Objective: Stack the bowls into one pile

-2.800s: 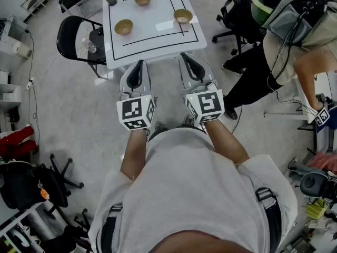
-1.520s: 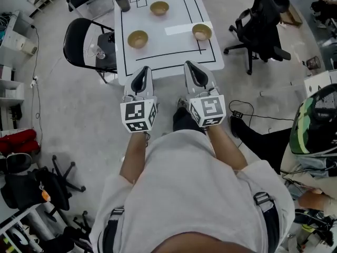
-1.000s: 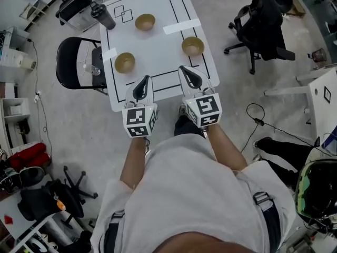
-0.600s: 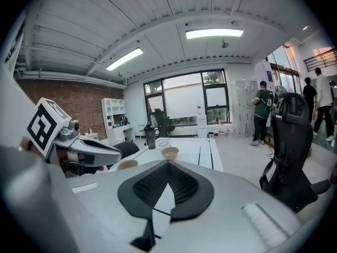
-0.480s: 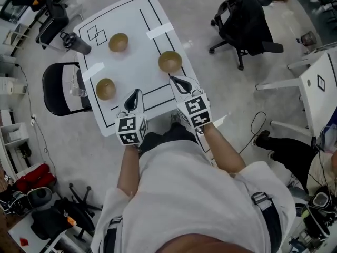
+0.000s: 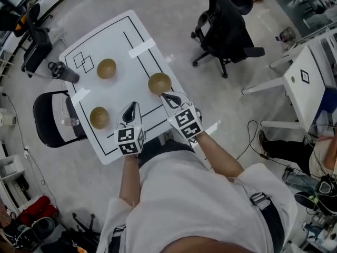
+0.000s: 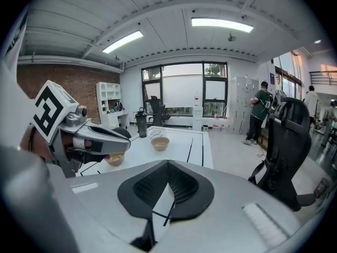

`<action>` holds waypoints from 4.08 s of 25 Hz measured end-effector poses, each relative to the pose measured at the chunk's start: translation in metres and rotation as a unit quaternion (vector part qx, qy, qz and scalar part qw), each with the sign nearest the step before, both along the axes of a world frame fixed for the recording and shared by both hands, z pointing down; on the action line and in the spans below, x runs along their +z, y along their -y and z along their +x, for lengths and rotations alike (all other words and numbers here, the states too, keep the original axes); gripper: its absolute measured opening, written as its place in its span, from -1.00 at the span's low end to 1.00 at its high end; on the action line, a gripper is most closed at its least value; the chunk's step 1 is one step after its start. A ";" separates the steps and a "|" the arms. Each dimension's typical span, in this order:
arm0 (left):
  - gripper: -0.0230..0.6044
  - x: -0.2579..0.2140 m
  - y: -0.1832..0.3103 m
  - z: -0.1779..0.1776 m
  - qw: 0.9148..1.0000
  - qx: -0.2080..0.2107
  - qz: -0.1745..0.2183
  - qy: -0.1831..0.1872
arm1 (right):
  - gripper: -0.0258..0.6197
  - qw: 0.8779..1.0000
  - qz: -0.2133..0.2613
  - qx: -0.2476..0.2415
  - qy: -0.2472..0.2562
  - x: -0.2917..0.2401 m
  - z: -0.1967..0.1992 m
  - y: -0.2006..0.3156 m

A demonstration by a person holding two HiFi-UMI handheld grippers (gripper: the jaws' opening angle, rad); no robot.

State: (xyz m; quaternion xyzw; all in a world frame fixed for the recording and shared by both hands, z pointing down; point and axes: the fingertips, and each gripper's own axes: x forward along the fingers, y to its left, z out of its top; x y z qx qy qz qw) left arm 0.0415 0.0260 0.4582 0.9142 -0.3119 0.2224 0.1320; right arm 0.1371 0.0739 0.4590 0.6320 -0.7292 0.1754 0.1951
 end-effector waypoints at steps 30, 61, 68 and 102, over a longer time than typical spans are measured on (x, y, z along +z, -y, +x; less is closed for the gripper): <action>-0.92 0.051 0.055 0.009 0.991 0.078 -0.082 0.066 | -0.92 0.980 -0.153 0.000 -0.126 0.068 0.008 0.037; -0.92 0.069 0.053 -0.078 0.991 -0.002 -0.098 0.088 | -0.77 0.880 -0.254 -0.138 -0.377 0.170 0.003 0.039; -0.92 0.067 0.052 -0.091 0.992 -0.023 -0.095 0.084 | -0.85 0.871 -0.246 -0.155 -0.396 0.164 -0.001 0.044; -0.92 0.038 0.118 -0.217 0.982 -0.176 -0.065 0.022 | -0.87 0.850 -0.086 -0.269 -0.446 0.066 -0.140 0.178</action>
